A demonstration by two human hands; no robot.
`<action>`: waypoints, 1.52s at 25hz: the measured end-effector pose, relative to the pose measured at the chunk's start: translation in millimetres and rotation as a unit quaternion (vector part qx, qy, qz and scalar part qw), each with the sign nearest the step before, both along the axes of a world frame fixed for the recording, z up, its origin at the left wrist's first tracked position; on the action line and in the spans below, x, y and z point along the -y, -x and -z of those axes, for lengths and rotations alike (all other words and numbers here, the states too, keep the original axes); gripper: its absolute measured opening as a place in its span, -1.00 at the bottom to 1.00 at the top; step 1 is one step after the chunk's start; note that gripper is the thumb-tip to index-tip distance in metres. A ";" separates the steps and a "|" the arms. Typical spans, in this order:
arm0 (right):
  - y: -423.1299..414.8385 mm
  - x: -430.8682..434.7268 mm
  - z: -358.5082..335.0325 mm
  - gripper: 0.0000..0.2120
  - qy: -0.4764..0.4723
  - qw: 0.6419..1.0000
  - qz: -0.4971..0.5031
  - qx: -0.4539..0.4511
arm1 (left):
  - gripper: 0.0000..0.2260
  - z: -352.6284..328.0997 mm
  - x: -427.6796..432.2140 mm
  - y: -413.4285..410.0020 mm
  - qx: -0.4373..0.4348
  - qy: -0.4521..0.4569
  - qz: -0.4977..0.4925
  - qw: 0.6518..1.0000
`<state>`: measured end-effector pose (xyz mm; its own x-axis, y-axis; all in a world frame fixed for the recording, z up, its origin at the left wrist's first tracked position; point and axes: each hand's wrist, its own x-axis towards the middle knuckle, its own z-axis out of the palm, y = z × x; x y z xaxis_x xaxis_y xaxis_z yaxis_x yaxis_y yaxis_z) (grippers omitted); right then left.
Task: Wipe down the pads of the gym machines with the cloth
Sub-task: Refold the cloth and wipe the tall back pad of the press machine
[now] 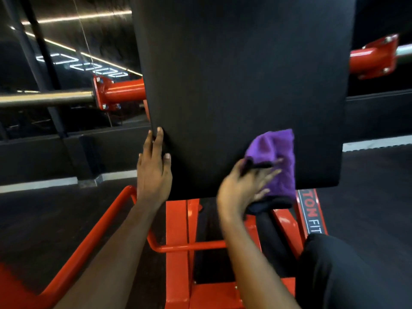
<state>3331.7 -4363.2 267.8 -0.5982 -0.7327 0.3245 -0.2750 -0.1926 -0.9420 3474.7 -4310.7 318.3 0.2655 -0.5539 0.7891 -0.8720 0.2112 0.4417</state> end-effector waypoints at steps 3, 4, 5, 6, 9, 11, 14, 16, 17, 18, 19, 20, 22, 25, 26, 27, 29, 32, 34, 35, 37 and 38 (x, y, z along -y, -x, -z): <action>-32.5 -35.7 1.0 -0.21 0.045 0.991 -0.118 -0.050 | -0.49 -1.0 -1.2 -8.9 0.003 0.010 0.011 1.000; -40.6 -38.0 3.2 -0.18 0.053 0.989 -0.129 -0.059 | -0.50 -2.2 -3.5 -9.4 0.000 0.010 0.012 1.000; -42.4 -37.2 -4.2 -0.16 0.028 0.988 -0.145 -0.038 | -0.51 -2.5 -3.5 -10.6 0.006 0.012 0.008 1.000; -38.5 -29.4 -20.0 -0.16 0.010 0.990 -0.138 0.006 | -0.51 -2.6 -4.3 -10.8 0.015 0.011 -0.001 1.000; -3.3 5.5 -97.7 -0.30 0.012 0.980 -0.052 0.194 | -0.52 -4.1 -6.0 -11.3 0.058 0.020 -0.001 0.998; 22.6 24.9 -140.8 -0.39 0.028 0.977 -0.007 0.211 | -0.55 -13.5 -4.7 -12.2 0.090 0.031 -0.003 0.995; 10.2 21.0 -130.8 -0.44 0.060 0.998 0.002 -0.026 | -0.53 -36.4 1.8 -14.8 0.105 0.059 -0.002 0.993; -17.7 1.2 -84.8 -0.38 0.139 0.962 -0.055 -0.229 | -0.53 -49.5 6.2 -14.9 0.076 0.069 0.011 0.995; -26.3 -6.1 -65.2 -0.32 0.154 0.943 -0.082 -0.282 | -0.54 -52.7 7.6 -14.4 0.059 0.072 0.017 0.996; -26.9 -7.7 -59.6 -0.28 0.147 0.941 -0.094 -0.290 | -0.55 -53.5 8.6 -13.7 0.048 0.071 0.022 0.996; -20.9 -1.0 -67.8 -0.26 0.142 0.952 -0.093 -0.253 | -0.56 -52.5 7.8 -12.9 0.047 0.066 0.023 0.996; -10.9 7.9 -88.8 -0.26 0.137 0.970 -0.069 -0.190 | -0.55 -50.4 6.5 -12.4 0.051 0.063 0.025 0.996; 18.4 24.0 -152.1 -0.33 0.121 0.992 -0.035 -0.010 | -0.55 -43.8 2.5 -12.9 0.058 0.055 0.027 0.996; 47.9 30.4 -206.3 -0.42 0.128 0.987 -0.040 0.094 | -0.56 -35.6 1.7 -10.6 0.086 0.047 -0.003 0.995; 46.6 27.0 -197.3 -0.40 0.149 0.988 -0.030 0.013 | -0.55 -33.4 2.3 -6.8 0.101 0.049 -0.014 0.994; 42.0 23.2 -172.3 -0.34 0.177 0.978 -0.018 -0.108 | -0.54 -29.9 3.0 -1.8 0.110 0.051 -0.017 0.992; 32.3 14.1 -98.2 -0.17 0.224 0.920 -0.014 -0.322 | -0.52 -22.8 3.4 9.9 0.114 0.053 -0.009 0.992; 45.2 4.8 -15.2 -0.10 0.165 0.915 -0.012 -0.367 | -0.52 -8.0 1.0 27.4 0.137 0.043 0.000 0.990; 57.7 2.9 14.0 -0.11 0.113 0.945 -0.003 -0.306 | -0.52 3.4 -2.6 39.5 0.151 0.028 0.010 0.988; 65.6 1.4 25.7 -0.13 0.101 0.968 0.000 -0.231 | -0.53 9.6 -4.2 46.3 0.157 0.019 0.020 0.987; 79.2 4.1 42.5 -0.23 0.111 0.993 0.012 0.030 | -0.54 20.2 -3.8 59.3 0.179 0.003 0.039 0.983; 83.1 4.2 46.0 -0.26 0.099 0.980 0.020 0.174 | -0.54 25.8 -1.9 65.4 0.193 -0.004 0.045 0.980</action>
<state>3248.6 -4367.3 221.8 -0.7254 -0.6487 0.2301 0.0439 -0.3772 -0.9251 3409.3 -4308.8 292.5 -0.1018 -0.5677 0.8169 -0.9524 0.2927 0.0847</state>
